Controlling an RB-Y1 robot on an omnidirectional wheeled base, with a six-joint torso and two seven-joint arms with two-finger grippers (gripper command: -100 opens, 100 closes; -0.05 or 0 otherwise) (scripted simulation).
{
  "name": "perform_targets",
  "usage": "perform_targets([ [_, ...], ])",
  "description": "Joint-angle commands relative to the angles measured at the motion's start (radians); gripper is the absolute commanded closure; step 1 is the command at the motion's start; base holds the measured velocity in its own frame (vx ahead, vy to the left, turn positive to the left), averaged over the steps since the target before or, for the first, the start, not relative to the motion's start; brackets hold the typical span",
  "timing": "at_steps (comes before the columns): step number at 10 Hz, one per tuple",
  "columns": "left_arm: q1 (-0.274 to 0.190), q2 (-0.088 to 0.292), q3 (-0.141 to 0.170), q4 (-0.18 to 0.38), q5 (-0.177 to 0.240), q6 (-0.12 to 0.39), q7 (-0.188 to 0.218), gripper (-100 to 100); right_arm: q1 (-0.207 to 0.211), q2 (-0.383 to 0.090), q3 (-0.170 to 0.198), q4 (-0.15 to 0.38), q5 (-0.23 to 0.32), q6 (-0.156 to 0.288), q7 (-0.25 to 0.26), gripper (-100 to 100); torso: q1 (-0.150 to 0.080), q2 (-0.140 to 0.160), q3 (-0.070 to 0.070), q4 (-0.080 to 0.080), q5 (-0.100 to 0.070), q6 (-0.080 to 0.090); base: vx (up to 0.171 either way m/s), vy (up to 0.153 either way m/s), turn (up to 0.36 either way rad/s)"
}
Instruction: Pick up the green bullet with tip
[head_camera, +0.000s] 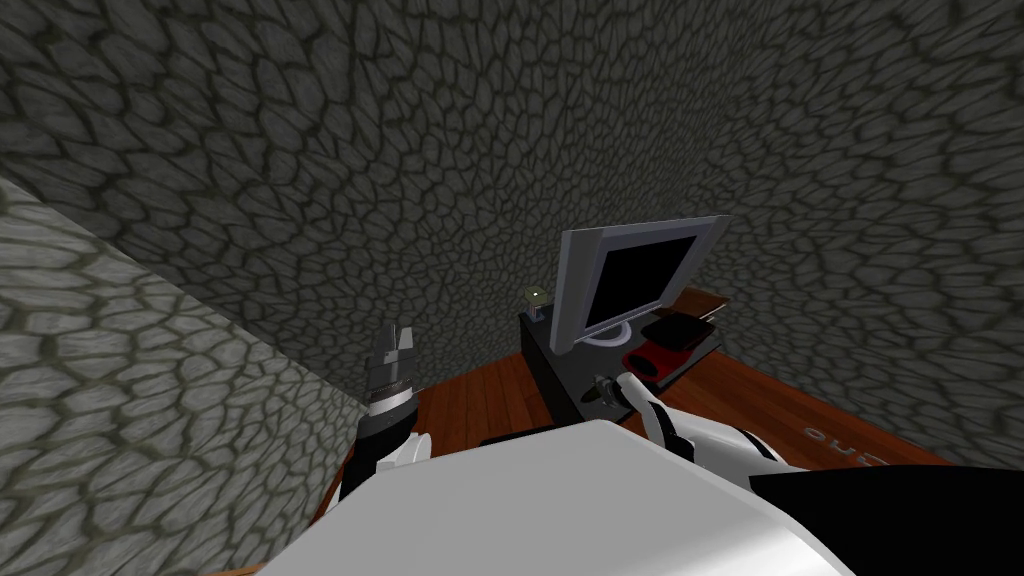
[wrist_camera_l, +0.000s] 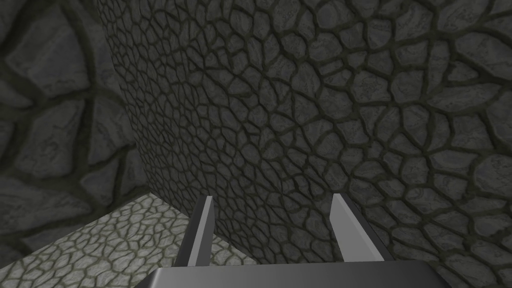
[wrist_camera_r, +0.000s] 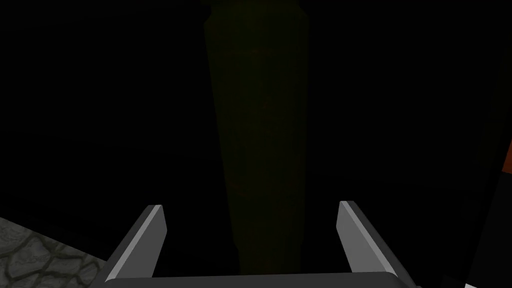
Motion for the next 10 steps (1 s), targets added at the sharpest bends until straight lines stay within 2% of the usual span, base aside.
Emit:
perform_targets([
  [1, 0.0, 0.0, 0.0, 0.0, 0.0, 0.0, 0.0, 0, 0.0, 0.0, 0.0, 0.0, 0.0, 0.0, 0.0, 100, 0.0, 0.0, 0.0, 0.0, 0.0, 0.0, 0.0, 0.0, 0.0],
  [5, 0.0, 0.0, 0.0, 0.0, 0.0, 0.0, 0.0, 0, 0.0, 0.0, 0.0, -0.001, 0.0, 0.0, 0.0, 100, 0.002, 0.003, 0.002, 0.001, 0.001, 0.0, 0.0, 0.0, 0.0],
  [6, 0.0, 0.0, 0.0, 0.0, 0.0, 0.0, 0.0, 0, 0.0, 0.0, 0.0, 0.0, 0.0, 0.0, 0.0, 0, 0.003, 0.003, 0.002, 0.001, 0.001, 0.0, 0.0, 0.0, 0.0],
  [7, 0.0, 0.0, 0.0, 0.0, 0.0, 0.0, 0.0, 0, -0.005, -0.03, 0.005, -0.011, 0.006, 0.034, -0.025, 100, 0.003, 0.003, 0.002, 0.001, 0.001, 0.0, -0.055, 0.042, 0.036],
  [9, 0.0, 0.0, 0.0, 0.0, 0.0, 0.0, 0.0, 0, -0.005, -0.03, 0.005, -0.011, 0.006, 0.034, -0.025, 100, 0.006, 0.007, 0.004, 0.001, 0.002, 0.001, -0.046, 0.037, -0.001],
  [10, 0.0, 0.0, 0.0, 0.0, 0.0, 0.0, 0.0, 0, -0.012, -0.055, 0.009, -0.013, 0.008, 0.059, -0.043, 100, 0.005, 0.006, 0.004, 0.001, 0.001, 0.001, -0.039, 0.044, 0.028],
])
